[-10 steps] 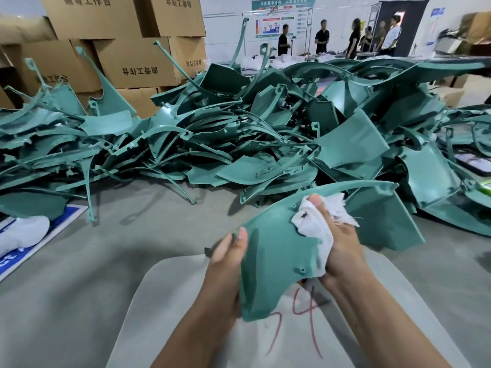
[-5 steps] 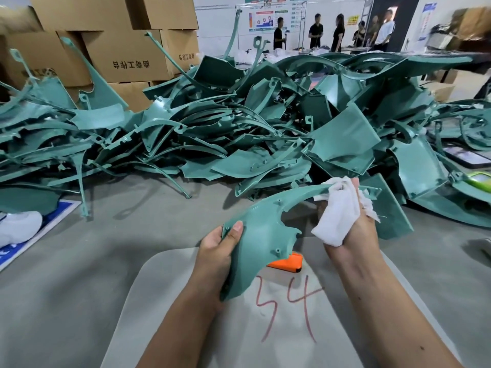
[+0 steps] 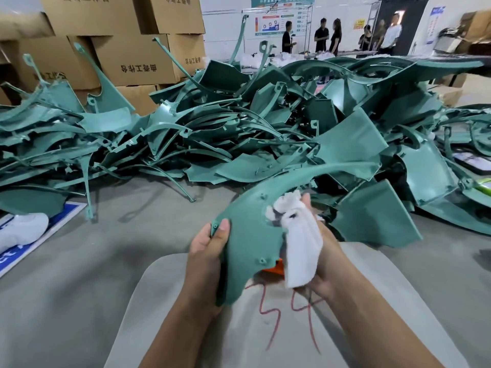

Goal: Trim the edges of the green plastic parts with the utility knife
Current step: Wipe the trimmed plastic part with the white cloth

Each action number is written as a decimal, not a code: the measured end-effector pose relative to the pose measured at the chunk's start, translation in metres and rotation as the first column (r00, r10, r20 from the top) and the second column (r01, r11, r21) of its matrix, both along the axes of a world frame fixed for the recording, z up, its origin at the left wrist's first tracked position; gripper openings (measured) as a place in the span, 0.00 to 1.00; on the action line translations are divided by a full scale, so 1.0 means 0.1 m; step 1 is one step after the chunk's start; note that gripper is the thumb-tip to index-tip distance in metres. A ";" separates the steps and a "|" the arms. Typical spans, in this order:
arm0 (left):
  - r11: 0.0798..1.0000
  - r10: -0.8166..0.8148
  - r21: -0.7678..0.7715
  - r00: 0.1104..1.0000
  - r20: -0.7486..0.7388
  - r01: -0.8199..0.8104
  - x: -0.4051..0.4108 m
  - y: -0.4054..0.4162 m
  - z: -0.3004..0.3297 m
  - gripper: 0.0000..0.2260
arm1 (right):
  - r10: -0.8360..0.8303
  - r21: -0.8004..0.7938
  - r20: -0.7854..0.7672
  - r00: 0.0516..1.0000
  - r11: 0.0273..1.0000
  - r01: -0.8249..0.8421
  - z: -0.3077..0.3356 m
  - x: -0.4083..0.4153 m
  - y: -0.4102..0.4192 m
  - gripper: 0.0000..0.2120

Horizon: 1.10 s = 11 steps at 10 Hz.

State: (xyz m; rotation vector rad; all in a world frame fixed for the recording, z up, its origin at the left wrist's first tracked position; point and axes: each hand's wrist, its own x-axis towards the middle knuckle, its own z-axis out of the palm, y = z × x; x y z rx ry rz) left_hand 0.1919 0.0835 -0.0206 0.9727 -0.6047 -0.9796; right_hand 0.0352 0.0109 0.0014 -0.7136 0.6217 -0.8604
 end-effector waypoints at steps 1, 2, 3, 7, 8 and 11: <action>0.999 -0.035 0.021 0.998 0.060 0.034 -0.01 -0.03 -0.03 0.15 | 0.149 -0.111 0.044 0.988 0.983 -0.144 0.06 -0.05 0.05 0.09; 0.998 -0.067 0.027 0.989 0.128 0.064 0.02 -0.03 -0.05 0.13 | 0.186 -0.163 0.077 0.979 0.971 -0.172 0.06 -0.10 -0.01 0.09; 0.998 -0.057 0.029 0.983 0.176 0.053 0.06 -0.02 -0.07 0.08 | 0.236 -0.246 -0.074 0.969 0.937 -0.247 0.08 -0.11 -0.05 0.14; 0.997 -0.053 -0.050 0.998 0.015 0.054 0.11 0.03 -0.07 0.15 | 0.133 -0.197 -0.001 0.991 0.972 -0.131 -0.01 0.16 0.10 0.06; 0.996 -0.050 -0.072 0.999 -0.010 0.050 0.10 0.04 -0.06 0.16 | 0.092 -0.152 0.034 0.995 0.985 -0.085 -0.11 0.18 0.10 0.18; 0.979 0.194 -0.035 0.974 -0.114 -0.199 0.09 0.00 -0.05 0.17 | 0.055 -0.183 -0.033 0.998 0.981 -0.060 -0.04 0.14 0.13 0.12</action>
